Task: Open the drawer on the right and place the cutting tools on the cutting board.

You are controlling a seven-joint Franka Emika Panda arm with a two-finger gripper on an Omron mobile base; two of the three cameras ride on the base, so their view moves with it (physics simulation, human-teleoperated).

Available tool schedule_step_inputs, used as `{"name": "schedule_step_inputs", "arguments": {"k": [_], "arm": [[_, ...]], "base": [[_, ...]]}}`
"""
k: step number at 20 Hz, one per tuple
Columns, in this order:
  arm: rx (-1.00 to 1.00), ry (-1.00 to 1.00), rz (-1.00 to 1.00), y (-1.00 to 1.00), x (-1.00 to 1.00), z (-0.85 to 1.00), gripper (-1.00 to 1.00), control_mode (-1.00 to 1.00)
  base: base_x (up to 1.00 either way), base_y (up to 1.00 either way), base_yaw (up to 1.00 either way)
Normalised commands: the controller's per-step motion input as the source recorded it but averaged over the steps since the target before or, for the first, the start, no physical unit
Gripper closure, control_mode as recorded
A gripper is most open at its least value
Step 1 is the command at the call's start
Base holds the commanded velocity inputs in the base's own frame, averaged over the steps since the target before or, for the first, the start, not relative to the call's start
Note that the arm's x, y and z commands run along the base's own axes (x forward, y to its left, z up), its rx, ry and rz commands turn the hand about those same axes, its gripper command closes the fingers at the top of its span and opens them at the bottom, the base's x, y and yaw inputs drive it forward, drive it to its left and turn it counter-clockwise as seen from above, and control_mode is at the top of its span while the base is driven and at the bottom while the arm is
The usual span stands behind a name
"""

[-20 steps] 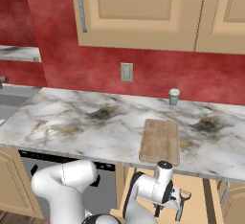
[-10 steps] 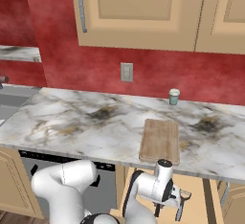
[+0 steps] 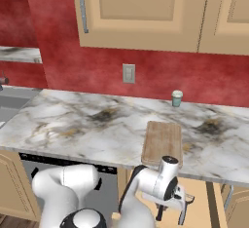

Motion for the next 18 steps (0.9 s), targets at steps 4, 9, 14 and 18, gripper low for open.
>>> {"name": "schedule_step_inputs", "arguments": {"k": [4,9,14,18], "arm": [[0.01,0.0,0.0,0.0,-0.42,0.4,1.0,-1.0],[0.0,0.0,0.0,0.0,-0.23,0.43,1.0,-1.0],[0.0,0.0,0.0,0.0,-0.02,0.47,1.0,-1.0],[0.0,0.0,0.0,0.0,-0.31,0.28,1.0,-1.0]], "base": [[0.0,0.0,0.0],[0.0,0.0,0.0],[0.0,0.0,0.0],[0.0,0.0,0.0]]}}
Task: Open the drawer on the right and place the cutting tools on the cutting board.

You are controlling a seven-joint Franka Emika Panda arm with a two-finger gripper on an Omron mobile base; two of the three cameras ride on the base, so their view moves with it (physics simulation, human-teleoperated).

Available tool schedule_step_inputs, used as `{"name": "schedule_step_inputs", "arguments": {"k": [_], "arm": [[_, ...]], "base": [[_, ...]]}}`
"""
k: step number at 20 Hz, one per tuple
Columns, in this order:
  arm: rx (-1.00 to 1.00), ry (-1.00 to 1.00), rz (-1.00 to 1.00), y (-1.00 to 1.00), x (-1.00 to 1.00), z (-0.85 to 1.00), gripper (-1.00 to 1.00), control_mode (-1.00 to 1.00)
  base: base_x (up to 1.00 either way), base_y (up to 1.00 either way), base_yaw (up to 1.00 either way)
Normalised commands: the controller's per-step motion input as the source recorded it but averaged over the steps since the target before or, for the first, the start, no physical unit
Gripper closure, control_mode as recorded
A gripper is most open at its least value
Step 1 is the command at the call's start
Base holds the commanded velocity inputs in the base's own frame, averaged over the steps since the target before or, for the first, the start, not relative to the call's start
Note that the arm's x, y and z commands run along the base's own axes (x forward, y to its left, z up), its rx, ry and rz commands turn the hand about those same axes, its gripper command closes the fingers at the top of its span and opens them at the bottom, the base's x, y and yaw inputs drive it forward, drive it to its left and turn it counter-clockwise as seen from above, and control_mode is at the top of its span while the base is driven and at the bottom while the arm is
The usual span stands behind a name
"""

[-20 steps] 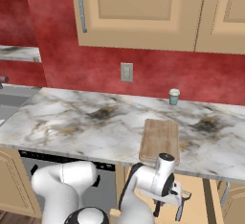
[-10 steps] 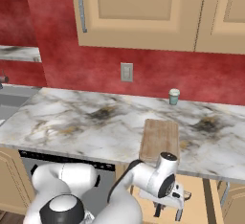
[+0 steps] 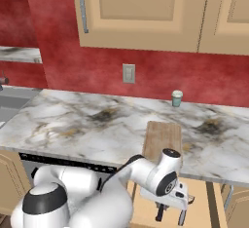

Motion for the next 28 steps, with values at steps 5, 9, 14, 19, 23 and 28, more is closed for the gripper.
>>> {"name": "schedule_step_inputs", "arguments": {"k": [5,9,14,19,23,28], "arm": [[0.0,0.02,0.0,0.0,-0.37,0.1,1.0,-1.0],[0.0,0.0,0.0,0.0,-0.24,0.29,1.0,-1.0],[0.0,0.0,0.0,0.03,0.06,0.6,1.0,-1.0],[0.0,0.0,0.0,0.0,-0.11,0.62,1.0,-1.0],[0.0,-0.09,0.0,0.0,0.0,0.5,1.0,-1.0],[0.0,-0.21,-0.01,0.0,0.28,0.35,1.0,-1.0]], "base": [[0.0,0.0,0.0],[0.0,0.0,0.0],[0.0,0.0,0.0],[0.0,0.0,0.0],[0.0,0.0,0.0],[0.0,0.0,0.0]]}}
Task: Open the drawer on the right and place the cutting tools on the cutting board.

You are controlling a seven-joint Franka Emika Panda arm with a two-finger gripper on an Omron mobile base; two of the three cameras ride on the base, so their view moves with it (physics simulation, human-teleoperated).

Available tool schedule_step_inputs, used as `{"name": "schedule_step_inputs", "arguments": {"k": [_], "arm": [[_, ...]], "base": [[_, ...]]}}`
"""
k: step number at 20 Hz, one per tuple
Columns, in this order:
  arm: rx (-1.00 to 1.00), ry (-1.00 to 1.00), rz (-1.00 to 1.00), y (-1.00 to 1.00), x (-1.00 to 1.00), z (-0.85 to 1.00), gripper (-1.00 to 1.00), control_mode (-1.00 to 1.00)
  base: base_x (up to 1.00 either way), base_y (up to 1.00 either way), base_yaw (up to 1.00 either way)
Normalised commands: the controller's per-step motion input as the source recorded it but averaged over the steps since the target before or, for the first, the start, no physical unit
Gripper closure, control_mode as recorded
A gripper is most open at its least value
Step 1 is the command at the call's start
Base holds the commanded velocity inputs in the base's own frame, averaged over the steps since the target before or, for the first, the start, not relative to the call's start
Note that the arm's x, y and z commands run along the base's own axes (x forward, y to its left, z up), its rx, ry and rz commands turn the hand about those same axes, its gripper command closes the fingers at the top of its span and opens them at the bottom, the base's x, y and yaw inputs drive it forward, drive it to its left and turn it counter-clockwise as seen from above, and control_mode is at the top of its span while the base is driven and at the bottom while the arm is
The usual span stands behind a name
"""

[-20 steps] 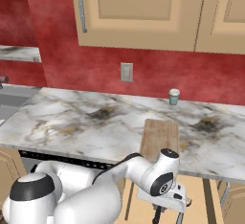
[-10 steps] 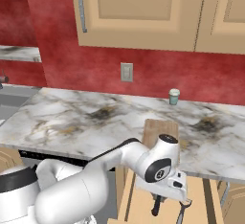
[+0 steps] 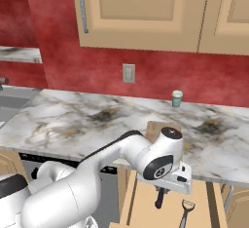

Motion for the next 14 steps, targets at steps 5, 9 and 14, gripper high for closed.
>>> {"name": "schedule_step_inputs", "arguments": {"k": [5,9,14], "arm": [[0.0,-0.21,-0.01,0.0,0.48,0.25,1.0,-1.0],[0.0,-0.08,-0.01,0.0,0.6,0.35,1.0,-1.0],[0.0,-0.01,-0.03,-0.04,0.65,0.18,1.0,-1.0]], "base": [[0.0,0.0,0.0],[0.0,0.0,0.0],[0.0,0.0,0.0]]}}
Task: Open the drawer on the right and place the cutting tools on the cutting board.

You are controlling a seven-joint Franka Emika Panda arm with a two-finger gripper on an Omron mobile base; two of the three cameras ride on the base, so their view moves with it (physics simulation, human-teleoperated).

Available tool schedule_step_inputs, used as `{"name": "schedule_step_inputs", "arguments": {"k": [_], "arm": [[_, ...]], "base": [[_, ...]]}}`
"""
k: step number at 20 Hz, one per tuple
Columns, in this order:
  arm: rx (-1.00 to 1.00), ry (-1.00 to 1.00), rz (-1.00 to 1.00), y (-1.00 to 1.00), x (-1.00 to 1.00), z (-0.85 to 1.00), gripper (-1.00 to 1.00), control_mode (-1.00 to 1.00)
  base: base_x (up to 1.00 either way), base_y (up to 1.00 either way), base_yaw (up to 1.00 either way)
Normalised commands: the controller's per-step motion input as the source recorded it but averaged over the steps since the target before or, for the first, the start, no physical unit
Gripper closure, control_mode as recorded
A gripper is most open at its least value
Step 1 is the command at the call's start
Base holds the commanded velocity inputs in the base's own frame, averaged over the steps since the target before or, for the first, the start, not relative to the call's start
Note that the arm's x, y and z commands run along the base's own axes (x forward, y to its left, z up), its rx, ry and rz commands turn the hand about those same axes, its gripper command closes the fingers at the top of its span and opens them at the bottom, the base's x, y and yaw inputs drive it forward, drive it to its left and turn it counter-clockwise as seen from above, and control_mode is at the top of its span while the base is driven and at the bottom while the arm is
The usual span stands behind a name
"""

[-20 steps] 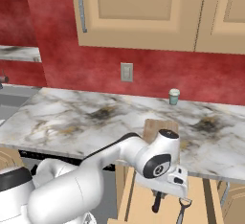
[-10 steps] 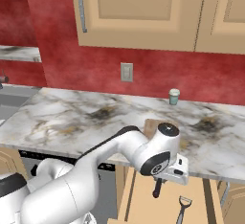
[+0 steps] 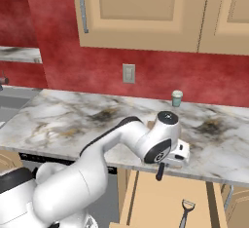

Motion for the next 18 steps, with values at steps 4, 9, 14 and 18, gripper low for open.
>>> {"name": "schedule_step_inputs", "arguments": {"k": [4,9,14,18], "arm": [[0.0,0.0,-0.01,0.0,0.59,0.05,1.0,-1.0],[0.0,0.0,0.0,0.0,0.61,0.0,1.0,-1.0],[0.0,0.0,0.0,0.05,0.62,0.0,1.0,-1.0],[0.0,0.0,0.0,0.03,0.56,0.0,1.0,-1.0]], "base": [[0.0,0.0,0.0],[0.0,0.0,0.0],[0.0,0.0,0.0],[0.0,0.0,0.0]]}}
